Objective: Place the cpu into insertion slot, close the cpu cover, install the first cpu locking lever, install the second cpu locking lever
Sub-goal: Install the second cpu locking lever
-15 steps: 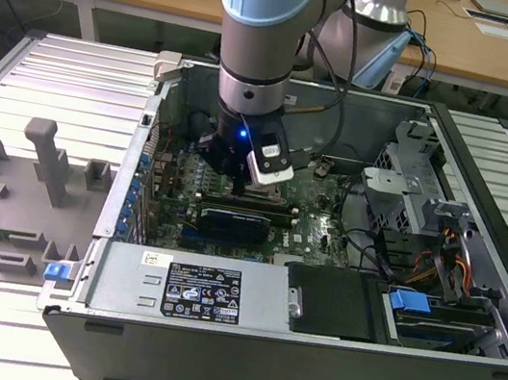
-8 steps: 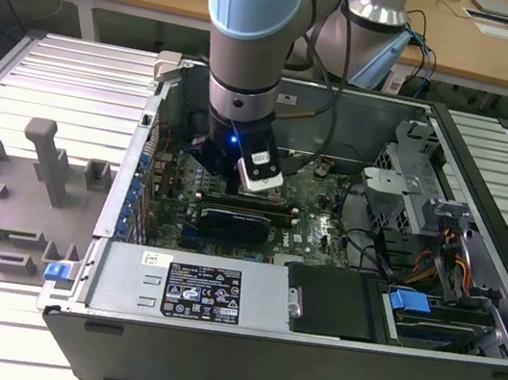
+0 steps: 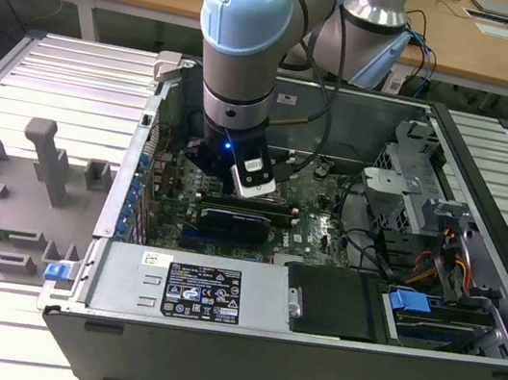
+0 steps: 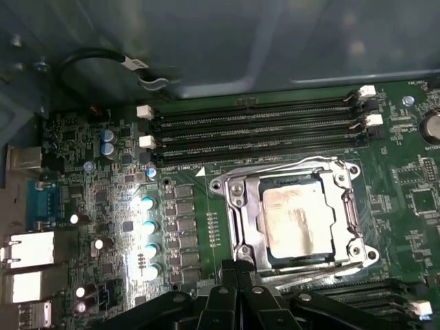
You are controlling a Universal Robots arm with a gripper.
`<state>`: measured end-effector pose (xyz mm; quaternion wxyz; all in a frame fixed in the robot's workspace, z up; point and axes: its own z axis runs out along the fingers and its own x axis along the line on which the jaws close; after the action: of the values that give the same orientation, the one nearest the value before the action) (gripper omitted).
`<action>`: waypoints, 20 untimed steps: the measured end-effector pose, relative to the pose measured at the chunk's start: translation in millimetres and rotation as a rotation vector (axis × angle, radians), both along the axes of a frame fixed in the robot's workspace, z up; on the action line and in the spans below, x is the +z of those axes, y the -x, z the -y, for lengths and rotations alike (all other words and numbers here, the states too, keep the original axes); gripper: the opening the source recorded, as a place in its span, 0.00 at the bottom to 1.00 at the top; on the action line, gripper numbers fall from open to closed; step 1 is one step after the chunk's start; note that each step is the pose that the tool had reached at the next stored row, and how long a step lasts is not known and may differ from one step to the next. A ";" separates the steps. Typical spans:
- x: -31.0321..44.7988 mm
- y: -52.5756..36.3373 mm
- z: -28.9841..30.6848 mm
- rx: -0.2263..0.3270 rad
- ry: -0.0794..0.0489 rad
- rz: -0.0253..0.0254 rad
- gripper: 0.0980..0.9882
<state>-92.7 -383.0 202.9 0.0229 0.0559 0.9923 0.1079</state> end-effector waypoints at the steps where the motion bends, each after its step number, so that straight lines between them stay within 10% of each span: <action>1: -1.2 0.0 0.0 0.000 -0.007 0.0002 0.01; 6: 2.0 0.0 0.1 0.000 -0.008 0.0000 0.01; 11: 31.1 0.0 0.1 0.000 -0.007 0.0018 0.01; 15: 54.0 -0.1 0.0 0.000 0.028 0.0016 0.01; 20: 55.4 -5.0 1.5 -0.003 0.049 -0.0074 0.01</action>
<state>-87.7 -384.5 258.2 0.0208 0.0570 0.9947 0.0831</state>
